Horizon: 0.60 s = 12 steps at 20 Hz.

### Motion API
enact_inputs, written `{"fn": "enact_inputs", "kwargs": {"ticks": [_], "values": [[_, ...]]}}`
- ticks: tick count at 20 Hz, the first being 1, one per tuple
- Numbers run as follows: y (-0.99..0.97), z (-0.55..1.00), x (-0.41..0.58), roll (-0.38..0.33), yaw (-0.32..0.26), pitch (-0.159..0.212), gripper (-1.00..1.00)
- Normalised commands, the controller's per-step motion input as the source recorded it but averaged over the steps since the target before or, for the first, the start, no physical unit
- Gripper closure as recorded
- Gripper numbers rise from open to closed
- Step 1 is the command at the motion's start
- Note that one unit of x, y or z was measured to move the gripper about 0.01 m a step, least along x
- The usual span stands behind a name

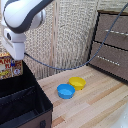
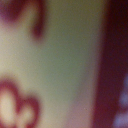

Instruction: Kindly direct your grabber toward the cereal bar. Delicately grip the cereal bar using your grabber. Transport the clutched cereal bar to the rear part of the organizer. Set the cereal bar down and place it in the rear section of the organizer.

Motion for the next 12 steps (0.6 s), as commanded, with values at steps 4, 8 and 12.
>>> {"fn": "enact_inputs", "kwargs": {"ticks": [4, 8, 12], "values": [[-0.01, 0.1, 0.064, 0.0, -0.022, 0.035, -1.0], [-0.06, 0.54, 0.034, 0.001, -0.074, 0.125, -1.0], [-0.01, 0.49, 0.09, 0.005, -0.032, 0.112, -1.0]]}}
